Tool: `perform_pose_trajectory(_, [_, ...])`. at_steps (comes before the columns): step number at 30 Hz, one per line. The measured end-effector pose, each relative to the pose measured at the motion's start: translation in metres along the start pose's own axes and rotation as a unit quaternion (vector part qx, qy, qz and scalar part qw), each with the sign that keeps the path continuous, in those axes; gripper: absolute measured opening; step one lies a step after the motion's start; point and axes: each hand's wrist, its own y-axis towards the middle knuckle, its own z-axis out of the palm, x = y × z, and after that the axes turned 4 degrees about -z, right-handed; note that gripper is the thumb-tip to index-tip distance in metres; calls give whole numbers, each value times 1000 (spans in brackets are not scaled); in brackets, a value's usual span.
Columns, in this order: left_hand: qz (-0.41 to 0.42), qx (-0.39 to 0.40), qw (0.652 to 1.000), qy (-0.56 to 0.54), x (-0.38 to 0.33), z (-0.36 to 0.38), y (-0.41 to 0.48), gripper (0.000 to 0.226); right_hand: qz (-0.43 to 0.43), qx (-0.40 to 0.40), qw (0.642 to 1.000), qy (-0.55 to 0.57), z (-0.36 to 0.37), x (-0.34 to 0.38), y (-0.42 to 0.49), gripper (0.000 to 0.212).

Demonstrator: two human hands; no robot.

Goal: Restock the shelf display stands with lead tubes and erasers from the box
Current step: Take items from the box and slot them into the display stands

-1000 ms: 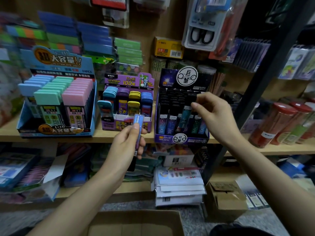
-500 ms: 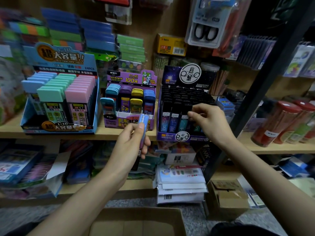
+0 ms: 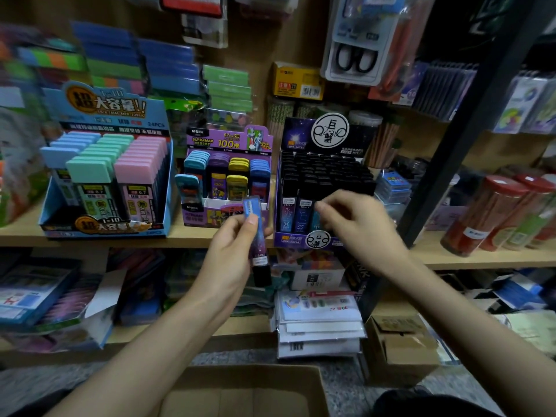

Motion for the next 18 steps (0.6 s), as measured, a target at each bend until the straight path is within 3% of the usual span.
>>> perform_pose_trajectory(3, [4,10,997,-79,-5,10,-1,18,53,143,973,174,23,17,-26,21])
perform_pose_trajectory(5, [4,15,994,-106,-6,12,-2,18,67,171,954,237,37,22,-38,17])
perform_pose_trajectory(9, [4,16,997,-75,-3,13,-3,17,114,164,935,292,43,20,-45,5])
perform_pose_trajectory(14, [18,43,998,39,3,3,-5,19,177,126,920,325,18,-2,-42,8])
perform_pose_trajectory(16, [14,56,995,87,4,0,-5,22,206,88,896,383,3,-14,-39,11])
perform_pose_trajectory(18, [1,90,986,142,5,1,-7,11,237,35,852,465,-9,-24,-35,14])
